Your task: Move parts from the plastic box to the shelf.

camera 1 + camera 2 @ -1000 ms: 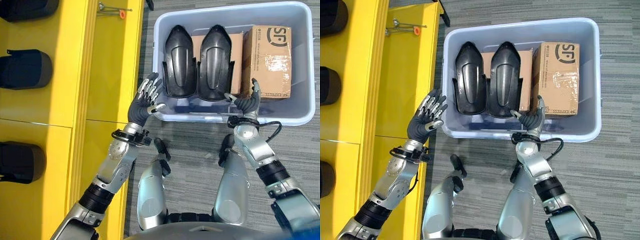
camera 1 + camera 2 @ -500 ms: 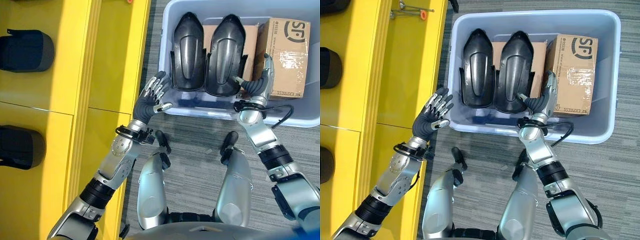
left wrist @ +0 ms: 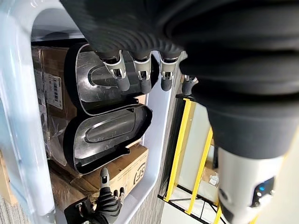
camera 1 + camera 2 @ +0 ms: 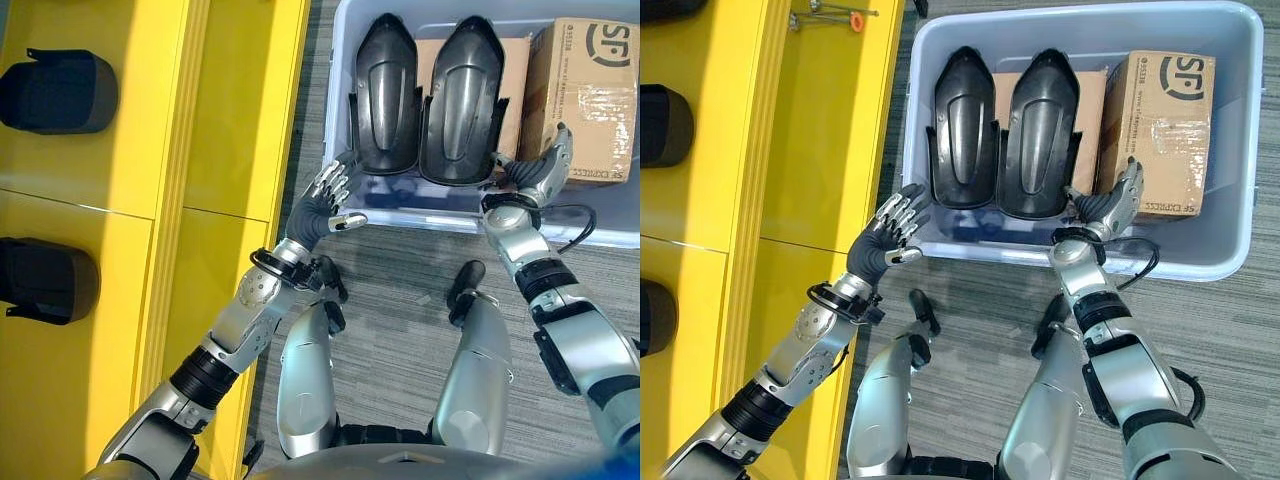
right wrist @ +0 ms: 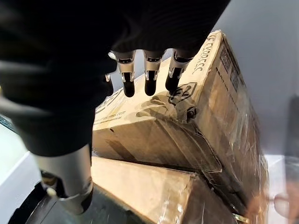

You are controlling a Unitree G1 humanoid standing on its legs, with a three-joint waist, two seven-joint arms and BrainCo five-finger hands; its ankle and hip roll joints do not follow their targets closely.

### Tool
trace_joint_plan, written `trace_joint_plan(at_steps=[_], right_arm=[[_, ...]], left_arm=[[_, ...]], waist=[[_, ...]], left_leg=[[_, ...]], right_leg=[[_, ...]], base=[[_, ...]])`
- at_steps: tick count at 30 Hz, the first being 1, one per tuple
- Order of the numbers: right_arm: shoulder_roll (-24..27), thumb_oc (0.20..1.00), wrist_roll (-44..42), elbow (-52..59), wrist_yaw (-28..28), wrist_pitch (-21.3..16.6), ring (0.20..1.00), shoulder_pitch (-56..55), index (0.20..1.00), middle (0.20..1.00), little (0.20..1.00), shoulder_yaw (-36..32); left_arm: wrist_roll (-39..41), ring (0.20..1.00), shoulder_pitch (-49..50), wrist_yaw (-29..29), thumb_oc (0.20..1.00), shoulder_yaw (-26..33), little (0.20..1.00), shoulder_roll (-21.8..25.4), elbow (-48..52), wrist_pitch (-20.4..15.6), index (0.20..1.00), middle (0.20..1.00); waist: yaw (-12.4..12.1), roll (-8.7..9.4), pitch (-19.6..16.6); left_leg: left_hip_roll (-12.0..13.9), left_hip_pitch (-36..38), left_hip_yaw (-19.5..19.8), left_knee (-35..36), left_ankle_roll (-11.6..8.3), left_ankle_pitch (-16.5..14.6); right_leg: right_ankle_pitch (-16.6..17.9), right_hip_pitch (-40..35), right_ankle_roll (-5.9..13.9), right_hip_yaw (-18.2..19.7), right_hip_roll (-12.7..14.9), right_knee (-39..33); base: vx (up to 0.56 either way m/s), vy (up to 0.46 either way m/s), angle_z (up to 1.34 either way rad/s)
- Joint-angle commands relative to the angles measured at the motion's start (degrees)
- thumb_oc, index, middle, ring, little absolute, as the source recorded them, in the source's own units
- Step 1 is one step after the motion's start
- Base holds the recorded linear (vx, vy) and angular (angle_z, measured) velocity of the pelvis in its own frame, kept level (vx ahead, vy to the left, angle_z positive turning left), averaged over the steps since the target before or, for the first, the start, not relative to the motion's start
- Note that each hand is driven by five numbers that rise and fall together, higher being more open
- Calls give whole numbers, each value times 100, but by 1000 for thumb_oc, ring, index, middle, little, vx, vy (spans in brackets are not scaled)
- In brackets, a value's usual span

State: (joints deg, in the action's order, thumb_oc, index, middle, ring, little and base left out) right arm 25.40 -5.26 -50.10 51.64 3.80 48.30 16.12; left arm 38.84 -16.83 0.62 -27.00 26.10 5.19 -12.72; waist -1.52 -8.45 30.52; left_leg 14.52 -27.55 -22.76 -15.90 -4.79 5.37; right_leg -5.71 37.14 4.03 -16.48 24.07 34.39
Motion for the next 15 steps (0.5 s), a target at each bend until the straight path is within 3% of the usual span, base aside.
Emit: trace_joint_plan(at_steps=[1,6,10,12,15], right_arm=[[266,1000,395,-191,-327,-101,1000,450,1000,1000,1000,185],[513,1000,2481,-186,-82,104,1000,945,1000,1000,1000,764],[663,1000,2934,42,163,281,1000,1090,1000,1000,1000,1120],[774,1000,3054,318,636,40,1000,999,1000,1000,1000,1191],[789,1000,3333,574,660,-267,1000,889,1000,1000,1000,1135]], left_arm=[[10,1000,-140,46,1000,-115,1000,-71,291,-348,1000,1000],[126,1000,-163,-37,1000,-200,1000,-58,156,-478,1000,1000],[112,1000,-146,-106,1000,-232,1000,-53,104,-571,1000,1000],[116,1000,-105,-113,1000,-239,1000,-30,29,-717,1000,1000],[111,1000,-99,-100,1000,-223,1000,-16,-5,-769,1000,1000]], waist=[[-227,-457,-73],[-304,-518,-73],[-314,-517,-73],[-266,-495,-73],[-225,-486,-73]], left_leg=[[-442,-267,153,-259,91,-845],[-446,-343,174,-281,80,-823],[-426,-373,163,-271,74,-803],[-405,-377,131,-254,76,-799],[-393,-381,111,-242,71,-794]], right_leg=[[-1028,37,-176,-160,-518,751],[-1032,104,-166,-206,-468,805],[-1012,125,-149,-218,-457,789],[-991,132,-131,-201,-481,732],[-986,148,-122,-175,-501,712]], base=[[-15,-6,5],[-6,-2,2],[-3,0,2],[0,0,0],[0,0,0]])
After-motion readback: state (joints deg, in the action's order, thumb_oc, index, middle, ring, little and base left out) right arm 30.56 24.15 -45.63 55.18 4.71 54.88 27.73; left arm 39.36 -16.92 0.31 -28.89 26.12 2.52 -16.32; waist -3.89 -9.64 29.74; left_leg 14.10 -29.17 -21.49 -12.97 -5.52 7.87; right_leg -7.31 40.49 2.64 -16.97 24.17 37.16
